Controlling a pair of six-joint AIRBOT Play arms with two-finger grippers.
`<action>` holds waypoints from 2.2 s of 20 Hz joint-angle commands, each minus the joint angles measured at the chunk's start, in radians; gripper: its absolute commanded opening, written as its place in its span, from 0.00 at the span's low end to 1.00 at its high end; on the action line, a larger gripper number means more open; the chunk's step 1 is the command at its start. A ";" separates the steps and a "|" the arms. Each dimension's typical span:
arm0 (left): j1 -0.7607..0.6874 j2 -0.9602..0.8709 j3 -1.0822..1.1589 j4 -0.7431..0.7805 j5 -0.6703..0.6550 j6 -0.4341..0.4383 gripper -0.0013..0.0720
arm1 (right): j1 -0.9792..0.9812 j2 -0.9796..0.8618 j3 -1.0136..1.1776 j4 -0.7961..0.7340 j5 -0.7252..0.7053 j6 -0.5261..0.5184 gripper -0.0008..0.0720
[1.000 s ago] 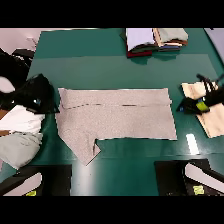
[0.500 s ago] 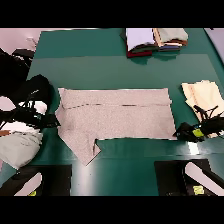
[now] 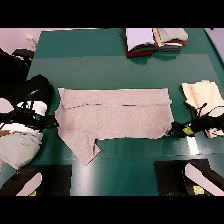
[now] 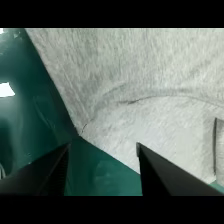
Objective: Fold the shirts.
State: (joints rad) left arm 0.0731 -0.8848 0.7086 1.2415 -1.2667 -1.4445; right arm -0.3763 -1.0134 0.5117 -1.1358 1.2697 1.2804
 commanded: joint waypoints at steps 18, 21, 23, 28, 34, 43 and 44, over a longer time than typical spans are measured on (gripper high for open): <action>-0.001 0.145 -0.433 -0.331 0.264 -0.037 0.70 | 0.018 0.127 0.142 -0.061 0.103 0.021 0.03; -0.001 0.145 -0.432 -0.341 0.260 -0.023 0.38 | 0.018 0.127 0.142 -0.061 0.103 0.022 0.03; -0.001 0.145 -0.424 -0.340 0.238 0.005 0.05 | 0.018 0.128 0.143 -0.062 0.111 0.022 0.03; -0.001 0.170 -0.246 -0.202 0.038 0.007 0.04 | 0.018 0.131 0.143 -0.067 0.161 0.021 0.03; -0.001 0.354 -0.085 -0.126 -0.256 -0.023 0.05 | 0.018 0.304 0.143 -0.185 0.251 0.039 0.03; -0.001 0.182 -0.021 -0.130 -0.026 0.022 0.05 | 0.018 0.239 0.251 -0.140 0.179 0.066 0.03; -0.001 0.134 -0.009 -0.130 0.021 0.040 0.05 | 0.019 0.185 0.298 -0.127 0.146 0.066 0.03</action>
State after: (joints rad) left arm 0.0719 -0.6613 0.6838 1.1099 -1.3678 -1.4464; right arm -0.3588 -0.7387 0.7319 -1.3033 1.4799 1.3418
